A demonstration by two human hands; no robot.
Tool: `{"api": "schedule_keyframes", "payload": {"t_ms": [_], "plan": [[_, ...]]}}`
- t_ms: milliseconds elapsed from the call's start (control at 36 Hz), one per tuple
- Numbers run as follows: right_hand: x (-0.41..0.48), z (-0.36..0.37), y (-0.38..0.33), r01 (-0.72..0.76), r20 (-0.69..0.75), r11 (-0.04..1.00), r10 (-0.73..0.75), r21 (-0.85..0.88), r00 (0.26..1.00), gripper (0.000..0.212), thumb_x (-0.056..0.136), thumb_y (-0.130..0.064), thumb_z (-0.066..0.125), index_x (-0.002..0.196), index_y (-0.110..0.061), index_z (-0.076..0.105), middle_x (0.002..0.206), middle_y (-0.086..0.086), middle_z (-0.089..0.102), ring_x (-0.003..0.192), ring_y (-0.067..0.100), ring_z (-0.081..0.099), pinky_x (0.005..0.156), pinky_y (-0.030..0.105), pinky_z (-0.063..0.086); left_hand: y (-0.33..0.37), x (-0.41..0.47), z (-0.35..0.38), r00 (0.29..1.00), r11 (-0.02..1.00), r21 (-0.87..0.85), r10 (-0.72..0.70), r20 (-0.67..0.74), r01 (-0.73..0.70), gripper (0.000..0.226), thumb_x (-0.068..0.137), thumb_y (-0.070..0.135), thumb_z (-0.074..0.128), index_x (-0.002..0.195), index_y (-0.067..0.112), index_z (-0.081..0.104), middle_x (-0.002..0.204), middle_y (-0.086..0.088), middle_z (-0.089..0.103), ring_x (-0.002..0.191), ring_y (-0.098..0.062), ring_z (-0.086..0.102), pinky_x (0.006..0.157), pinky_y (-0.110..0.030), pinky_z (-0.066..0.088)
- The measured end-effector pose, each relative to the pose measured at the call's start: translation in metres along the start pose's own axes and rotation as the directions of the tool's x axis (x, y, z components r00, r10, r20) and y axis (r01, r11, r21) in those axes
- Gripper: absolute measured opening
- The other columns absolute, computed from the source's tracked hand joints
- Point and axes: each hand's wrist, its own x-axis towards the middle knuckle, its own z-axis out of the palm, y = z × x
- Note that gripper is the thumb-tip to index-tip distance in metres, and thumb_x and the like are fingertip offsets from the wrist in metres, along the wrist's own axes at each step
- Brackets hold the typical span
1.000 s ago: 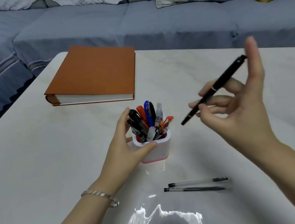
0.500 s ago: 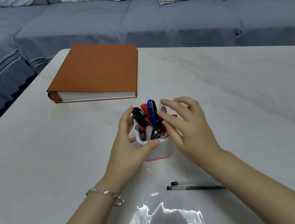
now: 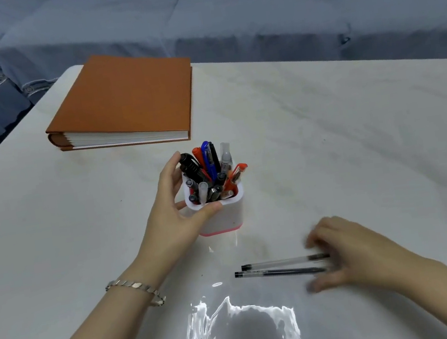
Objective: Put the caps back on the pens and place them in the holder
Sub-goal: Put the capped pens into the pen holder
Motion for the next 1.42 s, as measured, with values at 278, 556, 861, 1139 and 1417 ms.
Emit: {"api": "schedule_keyframes", "payload": {"t_ms": [278, 556, 861, 1139, 1417], "plan": [[0.002, 0.012, -0.006, 0.044, -0.053, 0.986, -0.054, -0.163, 0.997, 0.023, 0.091, -0.039, 0.042, 0.098, -0.019, 0.051, 0.09, -0.01, 0.037, 0.096, 0.014, 0.047, 0.068, 0.022, 0.027, 0.003, -0.001, 0.001, 1.0, 1.0, 0.006, -0.004, 0.002, 0.004, 0.08, 0.073, 0.013, 0.073, 0.115, 0.06, 0.025, 0.13, 0.018, 0.04, 0.13, -0.002, 0.036, 0.097, -0.025, 0.04], [-0.009, -0.027, -0.006, -0.022, -0.199, 0.968, 0.074, 0.249, 0.977, 0.022, 0.094, -0.026, 0.041, 0.076, -0.038, 0.044, 0.065, -0.009, 0.055, 0.059, 0.004, 0.055, 0.058, 0.012, 0.041, 0.001, -0.001, 0.0, 1.0, 1.0, 0.001, -0.015, 0.01, 0.015, 0.082, 0.073, 0.013, 0.074, 0.118, 0.058, 0.022, 0.132, 0.02, 0.038, 0.129, 0.002, 0.034, 0.095, -0.018, 0.038], [-0.018, -0.109, -0.058, -0.028, -0.357, 0.981, 0.096, 0.193, 0.929, 0.019, 0.085, -0.041, 0.046, 0.082, -0.051, 0.062, 0.072, -0.033, 0.065, 0.074, -0.013, 0.057, 0.064, 0.006, 0.043, -0.001, -0.001, 0.0, 1.0, 1.0, 0.008, -0.019, 0.011, 0.019, 0.081, 0.074, 0.017, 0.073, 0.115, 0.062, 0.02, 0.13, 0.022, 0.036, 0.122, 0.008, 0.033, 0.082, 0.0, 0.035], [0.052, -0.113, -0.107, -0.025, -0.479, 0.999, 0.011, -0.024, 0.878, 0.019, 0.083, -0.018, 0.055, 0.086, -0.01, 0.071, 0.082, 0.012, 0.068, 0.077, 0.025, 0.06, 0.066, 0.029, 0.044, 0.0, -0.001, 0.0, 1.0, 1.0, -0.018, -0.004, 0.013, 0.004, 0.077, 0.073, 0.015, 0.074, 0.113, 0.061, 0.026, 0.12, 0.039, 0.035, 0.123, 0.009, 0.034, 0.088, -0.005, 0.036], [0.087, -0.042, -0.11, 0.256, -0.68, 0.947, -0.056, 0.197, 0.731, 0.034, 0.089, -0.017, 0.038, 0.119, -0.013, 0.054, 0.109, 0.005, 0.062, 0.101, 0.013, 0.044, 0.088, 0.022, 0.035, -0.006, -0.001, 0.001, 1.0, 0.998, -0.058, 0.012, -0.008, -0.012, 0.082, 0.073, 0.011, 0.074, 0.115, 0.062, 0.026, 0.117, 0.043, 0.035, 0.11, 0.033, 0.029, 0.08, 0.007, 0.032]]}}
